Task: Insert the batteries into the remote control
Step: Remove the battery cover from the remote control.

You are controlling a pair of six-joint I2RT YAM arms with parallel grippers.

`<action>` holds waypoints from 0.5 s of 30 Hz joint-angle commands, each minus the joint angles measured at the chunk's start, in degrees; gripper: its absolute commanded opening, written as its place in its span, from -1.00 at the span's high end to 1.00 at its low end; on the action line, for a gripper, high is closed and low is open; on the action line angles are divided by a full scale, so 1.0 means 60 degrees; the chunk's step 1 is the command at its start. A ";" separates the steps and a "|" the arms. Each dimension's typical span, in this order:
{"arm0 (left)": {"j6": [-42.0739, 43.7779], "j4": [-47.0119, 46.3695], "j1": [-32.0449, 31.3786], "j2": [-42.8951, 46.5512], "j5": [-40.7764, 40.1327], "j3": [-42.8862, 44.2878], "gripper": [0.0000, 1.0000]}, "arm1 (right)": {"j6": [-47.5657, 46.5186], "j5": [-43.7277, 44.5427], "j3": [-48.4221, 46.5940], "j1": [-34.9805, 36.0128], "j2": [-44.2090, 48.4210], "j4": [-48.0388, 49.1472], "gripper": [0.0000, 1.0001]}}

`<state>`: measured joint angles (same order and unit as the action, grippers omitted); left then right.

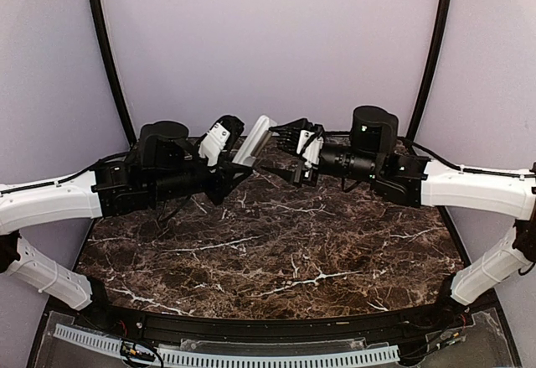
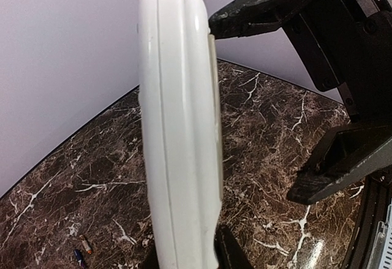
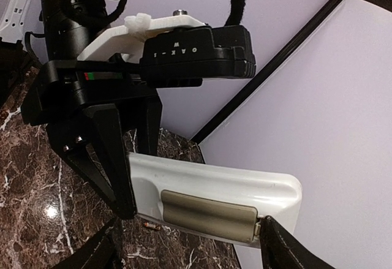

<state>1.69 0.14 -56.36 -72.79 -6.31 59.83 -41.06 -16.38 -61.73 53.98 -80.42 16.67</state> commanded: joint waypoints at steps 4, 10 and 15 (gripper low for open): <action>0.0428 -0.0710 -0.0102 0.0164 -0.0540 0.0060 1.00 | 0.0354 -0.0507 0.0657 0.0661 -0.0070 -0.0735 -0.46; 0.0776 -0.0546 -0.0083 0.0093 -0.1194 0.0085 1.00 | 0.0846 -0.0429 0.1087 0.0722 0.0291 -0.0655 -0.46; 0.0827 -0.0487 -0.0020 0.0064 -0.1382 0.0020 1.00 | 0.1036 -0.0278 0.1357 0.0792 0.0494 -0.0596 -0.46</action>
<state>6.66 3.57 -57.19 -73.08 -10.46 59.53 -37.26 -13.74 -56.36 55.77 -77.93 17.58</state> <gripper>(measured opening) 0.208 0.728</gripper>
